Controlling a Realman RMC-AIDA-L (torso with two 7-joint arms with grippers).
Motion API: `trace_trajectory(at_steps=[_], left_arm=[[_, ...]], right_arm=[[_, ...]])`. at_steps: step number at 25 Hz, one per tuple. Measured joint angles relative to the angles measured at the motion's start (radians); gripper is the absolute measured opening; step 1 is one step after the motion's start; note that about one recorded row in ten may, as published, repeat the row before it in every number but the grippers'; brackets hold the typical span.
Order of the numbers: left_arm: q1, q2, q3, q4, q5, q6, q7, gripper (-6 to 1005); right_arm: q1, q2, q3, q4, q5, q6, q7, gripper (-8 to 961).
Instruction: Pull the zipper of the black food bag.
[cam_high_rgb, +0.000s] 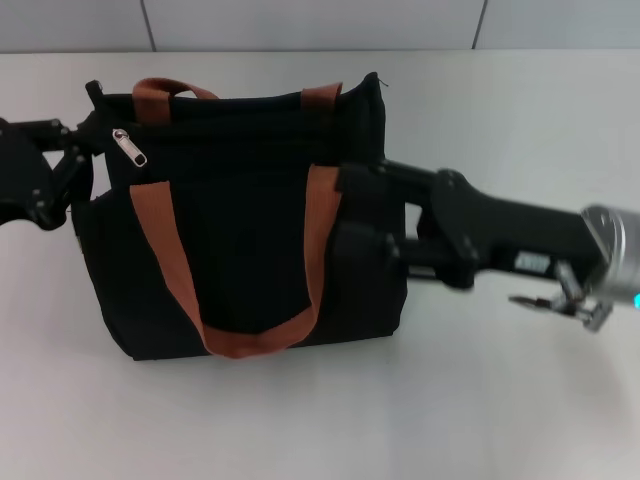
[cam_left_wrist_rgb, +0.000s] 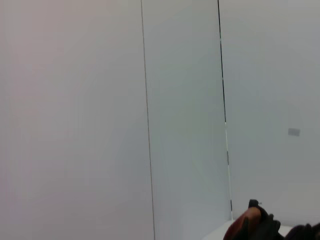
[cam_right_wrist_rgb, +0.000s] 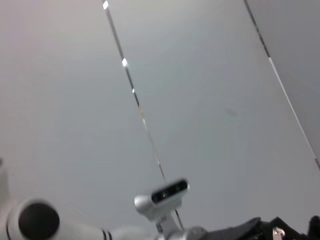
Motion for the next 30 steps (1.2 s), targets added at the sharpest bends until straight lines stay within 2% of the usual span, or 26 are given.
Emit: trace_trajectory(at_steps=[1,3,5,9,13,15,16,19,21,30], left_arm=[[0.000,0.000,0.000,0.000,0.000,0.000,0.000,27],[-0.008,-0.002,-0.001,0.000,-0.002,0.001,0.000,21],[-0.011,-0.003,-0.001,0.000,-0.002,-0.003,0.000,21],[-0.011,-0.003,-0.001,0.000,-0.002,-0.004,0.000,22],[-0.012,-0.003,-0.001,0.000,-0.002,-0.003,-0.003,23],[-0.012,-0.003,-0.002,0.000,-0.002,-0.003,-0.005,23],[-0.012,-0.003,-0.003,0.000,-0.003,-0.004,-0.008,23],[-0.012,-0.003,-0.003,0.000,-0.003,-0.004,-0.008,24],[-0.011,-0.003,-0.003,-0.002,-0.004,-0.003,-0.009,24],[-0.009,-0.004,-0.004,-0.008,-0.005,0.007,-0.002,26]], right_arm=[[0.000,0.000,0.000,0.000,0.000,0.000,0.000,762],[0.067,-0.002,-0.003,-0.059,0.006,0.043,0.221,762],[0.102,-0.002,-0.011,-0.115,0.005,0.087,0.330,762],[0.142,-0.004,-0.028,-0.162,0.002,0.122,0.411,762],[0.194,-0.005,-0.095,-0.234,0.001,0.155,0.523,763],[0.219,-0.006,-0.135,-0.262,0.001,0.177,0.594,725],[0.249,-0.008,-0.175,-0.286,-0.001,0.211,0.692,703],[0.276,-0.010,-0.199,-0.302,-0.020,0.238,0.786,638],[0.323,-0.013,-0.212,-0.320,-0.078,0.259,0.905,594],[0.409,-0.008,-0.218,-0.322,-0.173,0.322,1.046,347]])
